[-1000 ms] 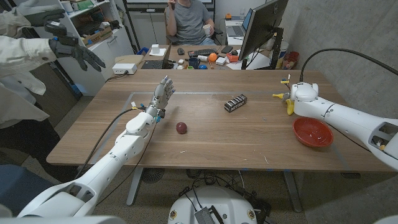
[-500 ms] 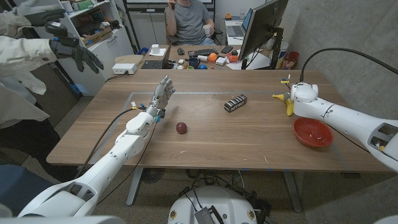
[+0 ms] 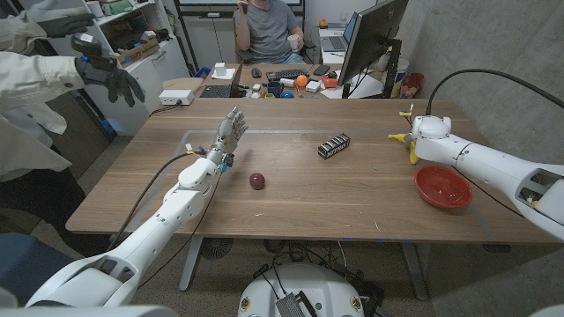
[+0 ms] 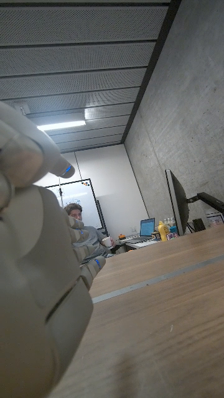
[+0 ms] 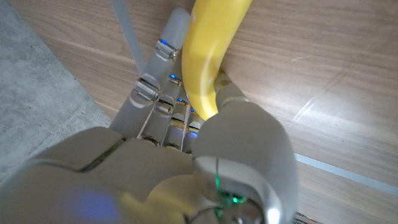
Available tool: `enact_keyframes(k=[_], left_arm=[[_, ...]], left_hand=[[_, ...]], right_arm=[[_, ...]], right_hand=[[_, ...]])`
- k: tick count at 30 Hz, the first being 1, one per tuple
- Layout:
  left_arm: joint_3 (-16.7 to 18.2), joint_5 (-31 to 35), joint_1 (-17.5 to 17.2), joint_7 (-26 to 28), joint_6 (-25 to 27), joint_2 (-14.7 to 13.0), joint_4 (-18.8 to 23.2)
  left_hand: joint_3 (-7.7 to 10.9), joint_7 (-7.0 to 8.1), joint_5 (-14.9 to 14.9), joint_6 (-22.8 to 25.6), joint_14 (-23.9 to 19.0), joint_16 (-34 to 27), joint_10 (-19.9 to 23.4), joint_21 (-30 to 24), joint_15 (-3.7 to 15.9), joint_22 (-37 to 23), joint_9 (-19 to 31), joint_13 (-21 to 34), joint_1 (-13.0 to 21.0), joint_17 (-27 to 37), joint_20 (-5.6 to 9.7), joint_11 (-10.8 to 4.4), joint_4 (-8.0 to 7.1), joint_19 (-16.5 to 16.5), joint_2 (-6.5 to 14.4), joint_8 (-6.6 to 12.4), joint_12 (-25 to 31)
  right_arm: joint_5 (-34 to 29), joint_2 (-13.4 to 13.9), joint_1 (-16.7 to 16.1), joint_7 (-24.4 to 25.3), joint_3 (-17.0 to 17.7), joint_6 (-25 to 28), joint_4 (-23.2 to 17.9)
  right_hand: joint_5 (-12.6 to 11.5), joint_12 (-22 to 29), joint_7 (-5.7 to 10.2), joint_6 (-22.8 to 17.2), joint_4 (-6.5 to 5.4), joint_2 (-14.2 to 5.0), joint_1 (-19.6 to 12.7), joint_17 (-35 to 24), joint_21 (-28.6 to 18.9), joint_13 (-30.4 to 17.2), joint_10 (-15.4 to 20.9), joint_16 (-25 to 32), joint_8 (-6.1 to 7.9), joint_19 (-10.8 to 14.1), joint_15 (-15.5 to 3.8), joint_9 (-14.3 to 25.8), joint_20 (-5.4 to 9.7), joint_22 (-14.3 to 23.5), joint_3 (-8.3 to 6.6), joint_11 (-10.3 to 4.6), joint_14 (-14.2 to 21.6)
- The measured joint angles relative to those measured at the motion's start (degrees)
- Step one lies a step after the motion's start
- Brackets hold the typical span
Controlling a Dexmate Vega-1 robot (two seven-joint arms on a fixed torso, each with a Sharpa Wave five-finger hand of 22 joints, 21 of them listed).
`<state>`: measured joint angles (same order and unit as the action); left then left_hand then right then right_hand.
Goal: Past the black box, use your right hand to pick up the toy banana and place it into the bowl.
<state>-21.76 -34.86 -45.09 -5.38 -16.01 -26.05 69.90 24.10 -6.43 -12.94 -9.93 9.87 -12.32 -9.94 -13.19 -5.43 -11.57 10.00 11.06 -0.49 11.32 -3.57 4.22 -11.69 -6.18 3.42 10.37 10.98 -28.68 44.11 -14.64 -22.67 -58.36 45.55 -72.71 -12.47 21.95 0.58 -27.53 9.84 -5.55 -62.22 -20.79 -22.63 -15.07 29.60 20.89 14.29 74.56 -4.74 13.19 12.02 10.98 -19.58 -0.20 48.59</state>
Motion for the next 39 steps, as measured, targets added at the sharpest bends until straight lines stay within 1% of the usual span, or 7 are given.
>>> enact_keyframes(k=[5, 8, 11, 14, 16, 21, 39], left_arm=[[-0.2, 0.0, 0.6, -0.3, 0.0, 0.2, -0.9], [-0.3, 0.0, 0.9, -0.5, 0.0, 0.5, -1.5], [-0.4, 0.0, 1.3, -0.7, -0.1, 0.6, -2.0], [-0.5, 0.1, 1.5, -0.8, -0.1, 0.7, -2.4], [-0.5, 0.1, 1.7, -0.9, -0.1, 0.8, -2.7], [-0.6, 0.1, 2.0, -1.1, -0.1, 0.8, -3.1], [-0.7, 0.1, 2.2, -1.5, -0.4, 1.0, -3.4]], left_hand=[[0.00, 0.00, 0.0, 0.0, 0.0, 0.0, 0.0, 0.0, 0.00, 0.0, 0.0, 0.0, 0.0, 0.0, 0.00, -0.01, 0.00, 0.0, 0.0, 0.00, 0.0], [0.00, 0.00, 0.0, 0.0, 0.0, 0.0, 0.0, 0.0, 0.00, 0.0, 0.0, 0.0, 0.0, 0.0, 0.00, -0.01, 0.00, 0.0, 0.0, 0.00, 0.0], [0.00, 0.00, 0.0, 0.0, 0.0, 0.0, 0.0, 0.0, 0.00, 0.0, 0.0, 0.0, 0.0, 0.0, 0.00, -0.01, 0.00, 0.0, 0.0, 0.00, 0.0], [0.00, 0.00, 0.0, 0.0, 0.0, 0.0, 0.0, 0.0, 0.00, 0.0, 0.0, 0.0, 0.0, 0.0, 0.00, -0.01, 0.00, 0.0, 0.0, 0.00, 0.0], [0.00, 0.00, 0.0, 0.0, 0.0, 0.0, 0.0, 0.0, 0.00, 0.0, 0.0, 0.0, 0.0, 0.0, 0.00, -0.01, 0.00, 0.0, 0.0, 0.00, 0.0], [0.00, 0.00, 0.0, 0.0, 0.0, 0.0, 0.0, 0.0, 0.00, 0.0, 0.0, 0.0, 0.0, 0.0, 0.00, -0.02, 0.00, 0.0, 0.0, 0.00, 0.0], [0.00, 0.00, 0.0, 0.0, 0.0, 0.0, 0.0, 0.0, 0.00, 0.0, 0.0, 0.0, 0.0, 0.0, 0.00, -0.02, 0.00, 0.0, 0.0, 0.00, 0.0]], right_arm=[[1.1, -0.5, 0.1, 1.4, 0.3, -0.9, 1.0], [1.7, -0.6, 0.0, 2.8, 0.7, -1.6, 1.3], [2.2, -0.7, -0.3, 4.4, 1.1, -2.3, 1.5], [2.6, -0.7, -0.5, 5.7, 1.4, -2.9, 1.5], [2.9, -0.5, -1.0, 6.7, 1.8, -3.3, 1.1], [3.2, -0.1, -1.6, 8.2, 2.4, -3.8, -0.1], [2.3, 1.8, -3.2, 10.6, 4.1, -3.9, -6.3]], right_hand=[[1.2, 5.4, -1.45, -4.8, -0.70, 3.73, -3.7, -5.4, -2.7, -3.1, 5.1, 3.1, 1.34, 0.3, 2.52, 1.9, 0.30, 1.3, -1.04, 0.11, 3.7], [1.3, 8.7, -3.09, -8.0, -1.09, 5.21, -5.2, -9.0, -4.7, -5.4, 7.3, 4.8, 3.32, 0.3, 3.92, 3.4, 0.29, 2.0, -1.56, 0.44, 5.9], [1.7, 11.1, -4.70, -9.6, -1.09, 5.83, -5.8, -11.5, -5.8, -7.5, 8.4, 6.1, 4.99, 0.6, 4.90, 4.7, 0.59, 2.3, -1.57, 1.07, 7.2], [1.7, 12.7, -5.60, -10.5, -1.09, 6.15, -6.1, -13.6, -6.7, -9.0, 9.0, 7.1, 6.21, 0.6, 5.24, 5.6, 0.59, 2.8, -1.57, 1.52, 7.9], [1.7, 13.3, -5.71, -11.0, -1.20, 6.16, -6.1, -14.6, -7.0, -9.7, 9.3, 7.5, 6.89, 0.6, 5.32, 6.0, 0.58, 2.9, -1.45, 1.44, 8.2], [1.9, 14.1, -5.72, -11.6, -1.42, 6.31, -6.3, -15.9, -7.7, -10.7, 9.9, 8.0, 7.64, 0.6, 5.25, 6.6, 0.58, 2.9, -1.23, 1.43, 8.5], [2.4, 15.4, -5.29, -13.1, -1.90, 6.84, -6.8, -18.2, -8.4, -12.5, 10.1, 8.6, 8.22, 0.6, 5.44, 7.8, 0.58, 3.1, -0.75, 1.22, 8.7]])
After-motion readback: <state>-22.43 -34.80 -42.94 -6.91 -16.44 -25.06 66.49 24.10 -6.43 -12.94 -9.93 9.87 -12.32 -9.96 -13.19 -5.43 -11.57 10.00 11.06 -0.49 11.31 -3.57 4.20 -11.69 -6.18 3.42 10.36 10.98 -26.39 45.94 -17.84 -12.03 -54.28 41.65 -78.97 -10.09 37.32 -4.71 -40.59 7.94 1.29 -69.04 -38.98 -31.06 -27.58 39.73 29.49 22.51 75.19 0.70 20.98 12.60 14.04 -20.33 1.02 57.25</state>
